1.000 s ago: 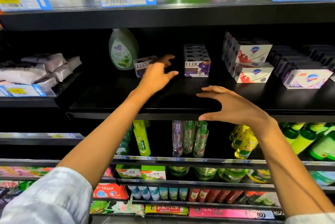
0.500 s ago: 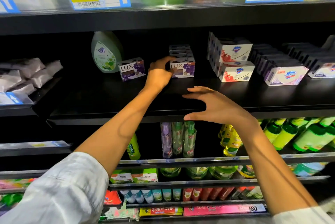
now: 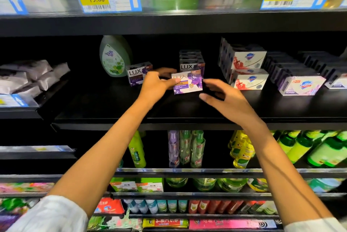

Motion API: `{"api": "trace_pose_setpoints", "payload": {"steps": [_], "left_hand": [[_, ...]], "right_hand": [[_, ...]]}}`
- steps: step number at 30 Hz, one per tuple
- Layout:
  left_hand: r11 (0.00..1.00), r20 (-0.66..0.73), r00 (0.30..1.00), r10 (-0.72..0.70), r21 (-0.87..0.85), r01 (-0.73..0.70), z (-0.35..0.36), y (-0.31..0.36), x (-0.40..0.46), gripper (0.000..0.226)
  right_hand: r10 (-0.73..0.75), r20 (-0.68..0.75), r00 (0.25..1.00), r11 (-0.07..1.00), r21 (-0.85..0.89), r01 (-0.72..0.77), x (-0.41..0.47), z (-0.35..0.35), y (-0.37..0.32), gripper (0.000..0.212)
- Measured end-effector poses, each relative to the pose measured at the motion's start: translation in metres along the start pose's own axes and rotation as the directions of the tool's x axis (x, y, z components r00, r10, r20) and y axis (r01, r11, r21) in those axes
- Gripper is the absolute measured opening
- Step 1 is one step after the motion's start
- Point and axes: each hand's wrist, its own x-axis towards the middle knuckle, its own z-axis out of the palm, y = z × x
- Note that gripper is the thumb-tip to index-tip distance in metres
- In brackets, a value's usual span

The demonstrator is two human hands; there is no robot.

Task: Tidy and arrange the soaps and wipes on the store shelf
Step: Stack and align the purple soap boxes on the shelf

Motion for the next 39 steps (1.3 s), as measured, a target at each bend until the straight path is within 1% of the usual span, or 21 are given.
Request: {"api": "trace_pose_setpoints", "payload": {"steps": [1,3,5,6,7,9,12,14,17,22,24,26,28,32,35,37,39], "left_hand": [[0.997,0.020,1.000,-0.024,-0.077,0.026,-0.002,0.002,-0.007,0.028],[0.985,0.052,0.998,-0.040,-0.163,0.048,-0.005,0.007,-0.022,0.029],[0.973,0.079,0.996,-0.040,-0.223,0.057,-0.007,0.007,-0.032,0.031],[0.967,0.094,0.995,-0.042,-0.246,0.064,-0.008,0.007,-0.036,0.031],[0.960,0.106,0.993,-0.046,-0.270,0.073,-0.008,0.006,-0.037,0.031],[0.951,0.115,0.992,-0.058,-0.297,0.090,-0.010,0.005,-0.039,0.032],[0.938,0.147,0.987,-0.069,-0.327,0.114,-0.012,0.007,-0.041,0.036],[0.936,0.202,0.976,-0.076,-0.324,0.140,-0.011,0.008,-0.042,0.040],[0.942,0.266,0.960,-0.083,-0.294,0.163,-0.010,0.009,-0.042,0.044],[0.936,0.232,0.967,-0.108,-0.303,0.177,-0.011,0.009,-0.042,0.040],[0.931,0.202,0.971,-0.127,-0.314,0.187,-0.011,0.006,-0.042,0.041],[0.919,0.178,0.974,-0.142,-0.341,0.196,-0.011,0.005,-0.041,0.041],[0.911,0.175,0.973,-0.147,-0.360,0.202,-0.011,0.005,-0.041,0.041],[0.908,0.195,0.970,-0.148,-0.362,0.211,-0.011,0.006,-0.041,0.041],[0.913,0.192,0.969,-0.153,-0.348,0.213,-0.010,0.006,-0.040,0.043],[0.918,0.184,0.971,-0.150,-0.339,0.206,-0.008,0.008,-0.041,0.045],[0.928,0.179,0.974,-0.138,-0.320,0.190,-0.007,0.010,-0.042,0.046]], "right_hand": [[0.038,-0.035,0.999,0.997,0.063,-0.036,0.005,0.001,-0.002,0.056],[0.118,-0.038,0.992,0.964,0.243,-0.105,0.018,0.005,-0.008,0.051],[0.161,0.004,0.987,0.885,0.442,-0.146,0.028,0.012,-0.015,0.034],[0.168,0.026,0.985,0.848,0.506,-0.158,0.030,0.016,-0.019,0.027],[0.171,0.042,0.984,0.824,0.542,-0.166,0.031,0.021,-0.020,0.025],[0.183,0.050,0.982,0.788,0.590,-0.177,0.029,0.030,-0.021,0.029],[0.193,0.022,0.981,0.731,0.664,-0.158,0.024,0.033,-0.020,0.031],[0.197,-0.006,0.980,0.714,0.686,-0.140,0.022,0.032,-0.019,0.032],[0.186,-0.035,0.982,0.729,0.675,-0.114,0.020,0.032,-0.021,0.035],[0.161,-0.050,0.986,0.792,0.603,-0.099,0.019,0.037,-0.024,0.038],[0.201,-0.055,0.978,0.777,0.617,-0.126,0.020,0.038,-0.027,0.046],[0.243,-0.051,0.969,0.750,0.643,-0.154,0.021,0.039,-0.029,0.045],[0.245,-0.043,0.969,0.752,0.639,-0.161,0.021,0.039,-0.031,0.041],[0.225,-0.044,0.973,0.774,0.615,-0.151,0.019,0.039,-0.033,0.042],[0.230,-0.053,0.972,0.761,0.632,-0.146,0.019,0.037,-0.033,0.039],[0.239,-0.044,0.970,0.751,0.642,-0.156,0.020,0.036,-0.033,0.044],[0.261,-0.027,0.965,0.742,0.645,-0.182,0.021,0.035,-0.033,0.054]]}}
